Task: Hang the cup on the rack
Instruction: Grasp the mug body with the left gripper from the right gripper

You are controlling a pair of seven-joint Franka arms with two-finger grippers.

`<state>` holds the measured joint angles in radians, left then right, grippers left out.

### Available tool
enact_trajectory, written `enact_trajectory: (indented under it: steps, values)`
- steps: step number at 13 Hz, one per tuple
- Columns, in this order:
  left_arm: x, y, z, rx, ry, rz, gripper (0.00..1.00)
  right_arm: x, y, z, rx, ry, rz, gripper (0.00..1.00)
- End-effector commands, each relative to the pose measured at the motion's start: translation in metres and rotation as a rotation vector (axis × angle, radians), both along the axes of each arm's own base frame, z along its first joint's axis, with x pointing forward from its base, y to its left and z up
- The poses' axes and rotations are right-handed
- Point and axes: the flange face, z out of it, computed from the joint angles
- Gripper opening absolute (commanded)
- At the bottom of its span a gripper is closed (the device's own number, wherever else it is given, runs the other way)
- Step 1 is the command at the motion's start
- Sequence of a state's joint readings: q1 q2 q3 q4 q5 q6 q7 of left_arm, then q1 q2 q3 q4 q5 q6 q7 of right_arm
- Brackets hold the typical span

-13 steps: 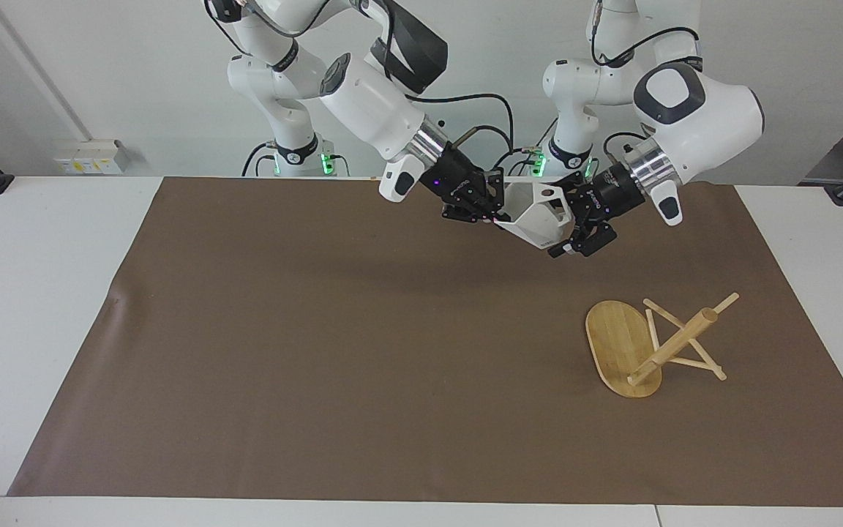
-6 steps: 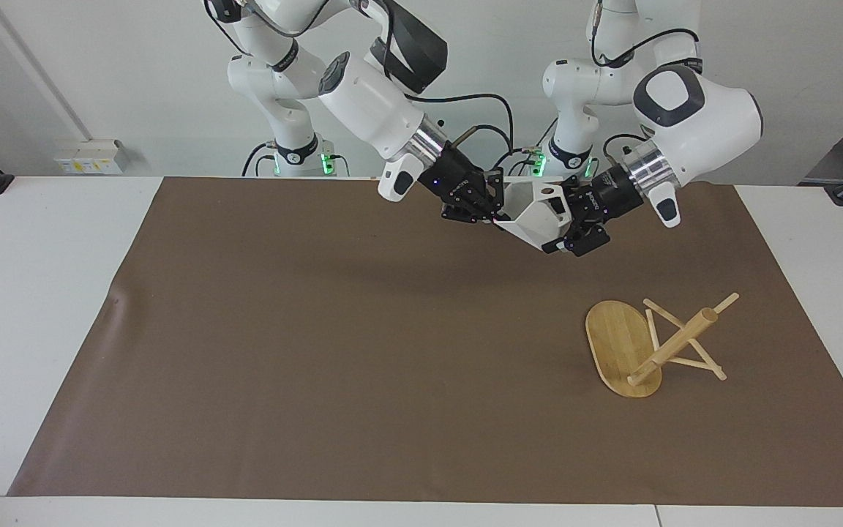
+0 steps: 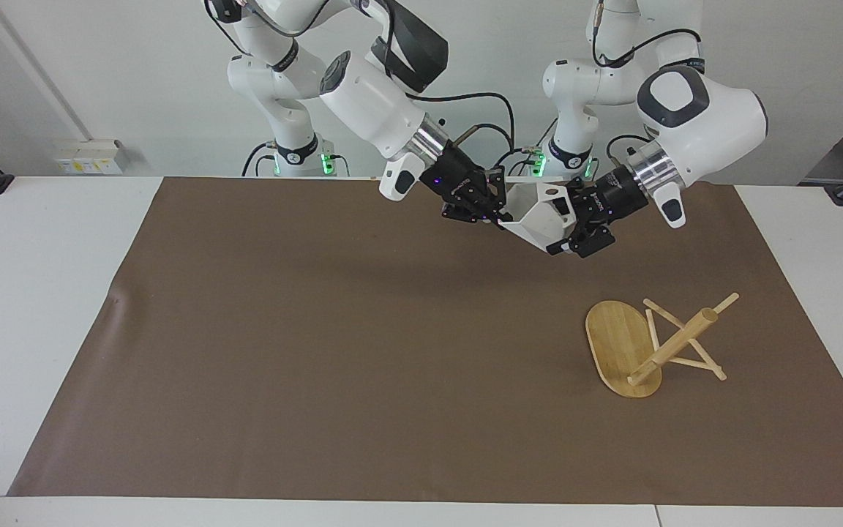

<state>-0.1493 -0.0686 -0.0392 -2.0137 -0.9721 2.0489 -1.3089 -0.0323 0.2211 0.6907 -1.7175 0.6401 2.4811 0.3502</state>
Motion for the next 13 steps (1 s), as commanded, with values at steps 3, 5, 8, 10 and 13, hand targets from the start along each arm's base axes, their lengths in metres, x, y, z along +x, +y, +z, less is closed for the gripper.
enact_trajectory:
  steps: [3, 5, 8, 10, 13]
  values:
    - [0.001, 0.018, -0.004, -0.004, 0.136, 0.147, 0.00, 0.003, 0.000, 0.002, 0.002, 0.007, 0.000, 0.45]
    - [0.000, 0.016, -0.008, 0.085, 0.221, 0.215, 0.00, 0.003, 0.000, 0.002, 0.002, 0.008, 0.002, 0.64]
    - [0.001, 0.021, -0.013, 0.111, 0.259, 0.287, 0.00, 0.004, -0.001, 0.002, -0.002, 0.007, 0.001, 0.97]
    - [0.003, 0.036, -0.016, 0.176, 0.315, 0.378, 0.00, 0.004, -0.003, 0.002, -0.005, 0.005, 0.003, 1.00]
    - [0.005, 0.044, -0.029, 0.170, 0.322, 0.496, 0.00, 0.004, -0.003, 0.003, -0.007, 0.003, 0.002, 1.00]
